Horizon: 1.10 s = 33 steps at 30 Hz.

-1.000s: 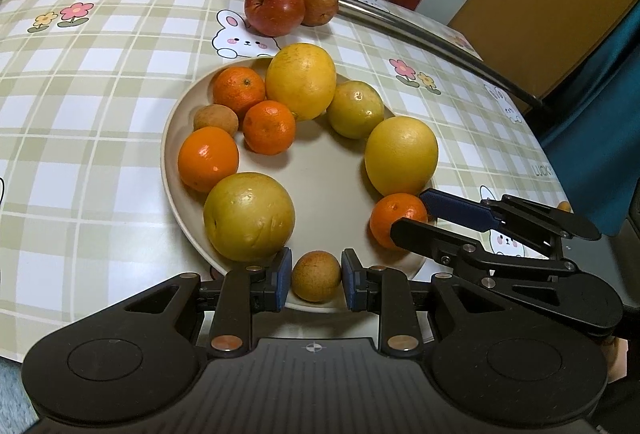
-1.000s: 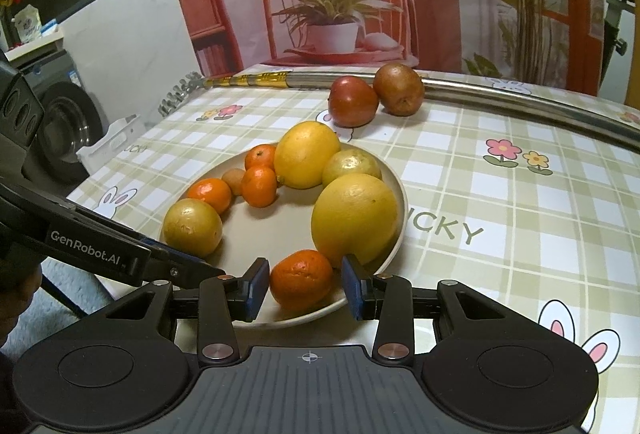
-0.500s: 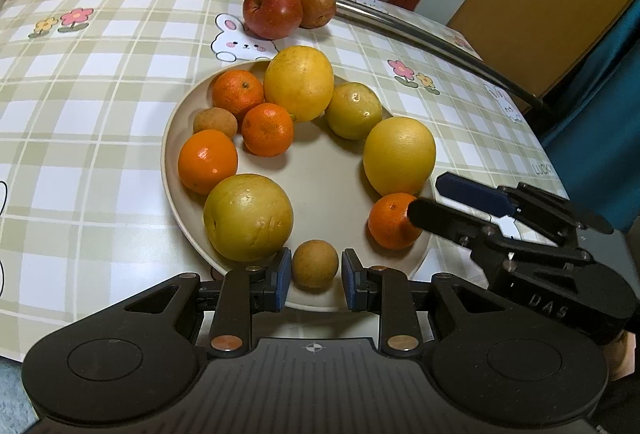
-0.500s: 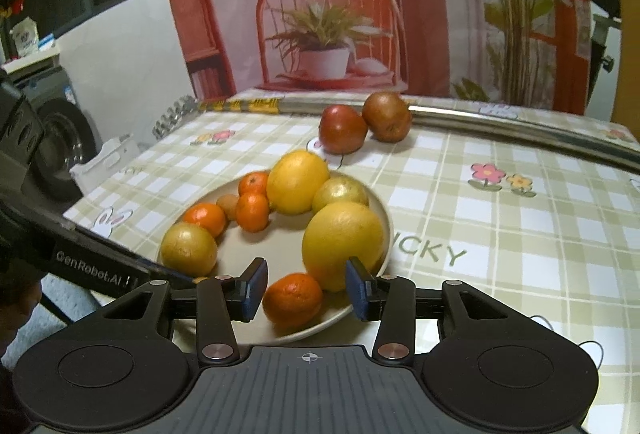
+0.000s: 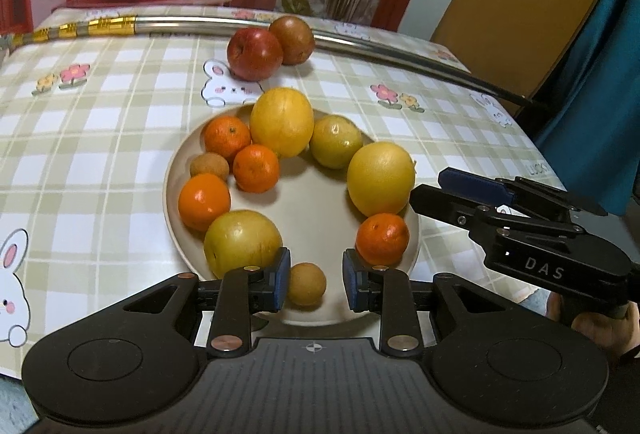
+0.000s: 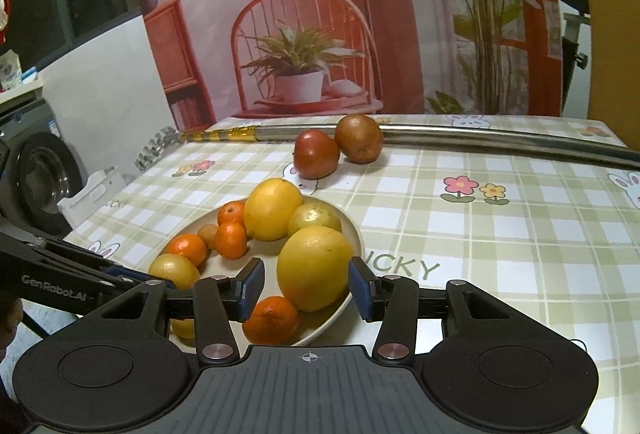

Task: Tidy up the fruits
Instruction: 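Carry kiwi and tangerine over the plate and open both tools, then move the right tool to the brown apple and close on it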

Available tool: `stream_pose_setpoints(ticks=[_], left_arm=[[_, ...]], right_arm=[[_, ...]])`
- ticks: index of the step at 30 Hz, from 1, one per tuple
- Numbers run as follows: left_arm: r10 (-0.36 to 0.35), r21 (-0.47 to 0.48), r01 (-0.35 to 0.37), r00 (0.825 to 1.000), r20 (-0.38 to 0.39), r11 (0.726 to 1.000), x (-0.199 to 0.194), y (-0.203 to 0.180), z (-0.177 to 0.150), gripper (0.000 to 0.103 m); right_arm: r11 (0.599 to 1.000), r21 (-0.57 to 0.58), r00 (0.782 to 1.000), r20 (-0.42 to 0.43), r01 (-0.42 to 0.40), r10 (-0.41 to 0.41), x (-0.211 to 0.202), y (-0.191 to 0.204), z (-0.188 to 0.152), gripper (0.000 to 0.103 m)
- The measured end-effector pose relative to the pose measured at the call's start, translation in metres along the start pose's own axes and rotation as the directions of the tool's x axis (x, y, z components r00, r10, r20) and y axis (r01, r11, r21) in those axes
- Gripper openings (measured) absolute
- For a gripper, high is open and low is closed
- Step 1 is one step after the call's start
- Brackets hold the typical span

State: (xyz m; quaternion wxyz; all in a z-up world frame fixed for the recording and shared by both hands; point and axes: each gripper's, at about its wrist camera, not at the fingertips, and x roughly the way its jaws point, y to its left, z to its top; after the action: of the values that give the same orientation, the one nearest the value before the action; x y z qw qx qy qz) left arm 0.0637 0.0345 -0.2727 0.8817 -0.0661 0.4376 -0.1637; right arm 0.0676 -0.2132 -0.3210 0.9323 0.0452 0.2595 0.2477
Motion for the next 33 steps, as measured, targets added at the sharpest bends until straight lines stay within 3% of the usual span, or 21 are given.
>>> stream_pose_setpoints(ticks=[10,23,33], left_arm=[[0.030,0.036,-0.032,0.998,0.059,0.999,-0.014,-0.005,0.002,0.040],[0.065,0.005,-0.066,0.991,0.120,0.998,-0.024,0.003,0.005,0.046],[0.139,-0.068,-0.127,0.968,0.210,0.990,-0.045,0.038,0.030,0.047]], right_arm=[[0.999,0.032,1.000,0.009,0.011,-0.011,-0.001,-0.006,-0.001,0.047],[0.997,0.070,1.000,0.019,0.012,-0.014,-0.002,-0.014,0.001,0.048],[0.996,0.081,0.999,0.030,0.035,-0.037,0.010,-0.036,0.025,0.048]])
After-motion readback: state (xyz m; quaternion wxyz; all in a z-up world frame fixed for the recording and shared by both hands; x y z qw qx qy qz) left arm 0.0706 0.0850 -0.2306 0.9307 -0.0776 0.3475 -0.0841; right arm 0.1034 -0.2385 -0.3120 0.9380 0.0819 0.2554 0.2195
